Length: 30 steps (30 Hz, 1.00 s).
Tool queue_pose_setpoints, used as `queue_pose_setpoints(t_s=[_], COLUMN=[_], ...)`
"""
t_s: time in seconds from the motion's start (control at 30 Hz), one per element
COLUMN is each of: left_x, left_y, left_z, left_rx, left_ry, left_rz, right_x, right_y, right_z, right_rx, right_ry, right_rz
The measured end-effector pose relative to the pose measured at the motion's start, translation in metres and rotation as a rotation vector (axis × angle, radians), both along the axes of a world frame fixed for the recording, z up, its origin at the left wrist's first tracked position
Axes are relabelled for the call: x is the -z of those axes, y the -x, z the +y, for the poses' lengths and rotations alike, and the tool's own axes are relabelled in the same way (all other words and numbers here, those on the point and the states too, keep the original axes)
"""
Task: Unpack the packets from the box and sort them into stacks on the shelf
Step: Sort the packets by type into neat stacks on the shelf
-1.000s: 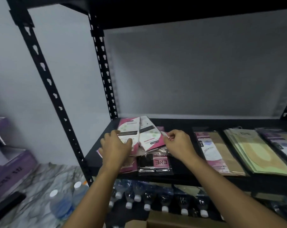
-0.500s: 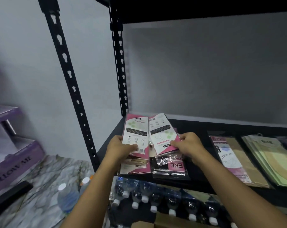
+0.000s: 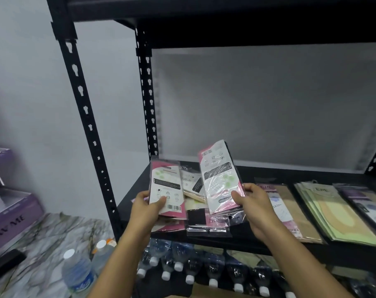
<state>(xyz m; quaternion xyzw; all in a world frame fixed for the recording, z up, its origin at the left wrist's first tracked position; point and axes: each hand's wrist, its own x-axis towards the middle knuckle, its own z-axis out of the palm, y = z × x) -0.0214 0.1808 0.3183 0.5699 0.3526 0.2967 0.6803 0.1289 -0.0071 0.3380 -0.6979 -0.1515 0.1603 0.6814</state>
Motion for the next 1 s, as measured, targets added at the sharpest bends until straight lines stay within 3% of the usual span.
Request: queue_pose_setpoints(t_s=[0.47, 1.0], left_x=[0.0, 0.003], left_y=[-0.002, 0.005], left_z=[-0.015, -0.046], left_rx=[0.016, 0.182], left_ry=[0.01, 0.021], left_rz=[-0.071, -0.209], right_x=[-0.006, -0.009], right_y=[0.012, 0.021], right_z=[-0.02, -0.061], right_rx=[0.002, 0.064], right_ry=[-0.095, -0.216], right_rz=[0.005, -0.022])
